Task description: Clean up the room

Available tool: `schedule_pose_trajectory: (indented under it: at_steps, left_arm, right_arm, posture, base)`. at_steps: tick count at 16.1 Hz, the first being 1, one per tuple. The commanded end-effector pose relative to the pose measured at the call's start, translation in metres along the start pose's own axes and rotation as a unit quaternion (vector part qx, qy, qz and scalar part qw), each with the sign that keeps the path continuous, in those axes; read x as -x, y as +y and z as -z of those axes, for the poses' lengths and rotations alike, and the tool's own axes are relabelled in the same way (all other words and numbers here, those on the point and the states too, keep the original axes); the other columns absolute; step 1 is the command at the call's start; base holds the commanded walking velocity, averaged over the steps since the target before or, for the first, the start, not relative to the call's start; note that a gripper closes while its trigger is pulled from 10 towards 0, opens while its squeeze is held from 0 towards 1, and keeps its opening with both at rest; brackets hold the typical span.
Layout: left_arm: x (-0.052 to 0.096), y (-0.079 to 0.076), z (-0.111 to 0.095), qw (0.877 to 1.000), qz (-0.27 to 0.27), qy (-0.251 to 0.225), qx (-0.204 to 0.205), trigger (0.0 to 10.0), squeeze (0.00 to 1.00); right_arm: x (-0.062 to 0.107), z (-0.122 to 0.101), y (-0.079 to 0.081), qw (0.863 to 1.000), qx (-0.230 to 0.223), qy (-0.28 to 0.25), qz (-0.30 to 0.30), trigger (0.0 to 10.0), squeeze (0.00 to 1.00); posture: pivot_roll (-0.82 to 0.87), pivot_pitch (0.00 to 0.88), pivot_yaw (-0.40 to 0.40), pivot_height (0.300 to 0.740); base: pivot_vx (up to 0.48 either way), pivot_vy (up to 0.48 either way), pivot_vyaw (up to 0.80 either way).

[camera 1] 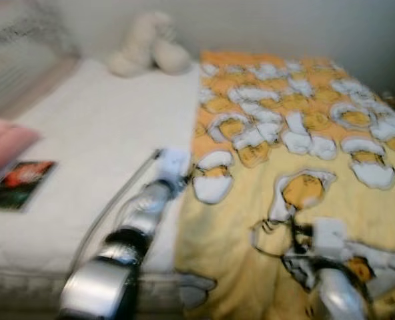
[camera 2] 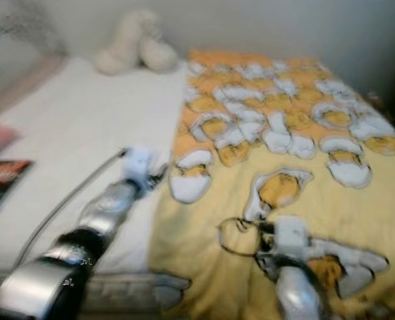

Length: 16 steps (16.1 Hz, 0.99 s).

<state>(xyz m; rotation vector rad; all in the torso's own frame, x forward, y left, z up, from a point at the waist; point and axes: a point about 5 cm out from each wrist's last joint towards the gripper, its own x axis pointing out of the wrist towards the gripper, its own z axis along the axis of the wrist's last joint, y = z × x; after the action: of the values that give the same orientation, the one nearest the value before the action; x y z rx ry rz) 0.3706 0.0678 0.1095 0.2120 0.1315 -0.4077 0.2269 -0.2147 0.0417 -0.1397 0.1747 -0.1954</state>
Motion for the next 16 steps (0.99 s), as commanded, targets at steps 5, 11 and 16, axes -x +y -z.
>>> schedule_pose_trajectory:
  at_steps: [5, 11, 16]
  left_arm:
    - [0.0, 0.015, 0.007, 0.994, -0.093, 0.05, 0.012, 10.0, 0.0]
    - [-0.007, -0.003, -0.007, 0.992, -0.094, 0.014, 0.078, 10.0, 0.0]
    - [0.004, -0.026, 0.027, 0.99, -0.054, 0.066, -0.112, 10.0, 0.0]
  right_arm:
    - [0.047, -0.002, -0.008, 0.999, 0.026, 0.023, -0.03, 10.0, 0.0]
    - [0.113, -0.009, -0.027, 0.993, 0.062, 0.085, -0.052, 10.0, 0.0]
    - [0.122, -0.006, -0.016, 0.985, 0.068, 0.119, -0.107, 10.0, 0.0]
  posture:
    - [-0.27, 0.237, -0.063, 0.731]
    - [-0.4, 0.363, -0.16, 0.731]
    - [-0.33, 0.373, -0.196, 0.731]
  base:
    - [0.0, 0.0, -0.24]
    - [0.0, 0.0, 0.0]
    - [0.0, 0.0, 0.0]
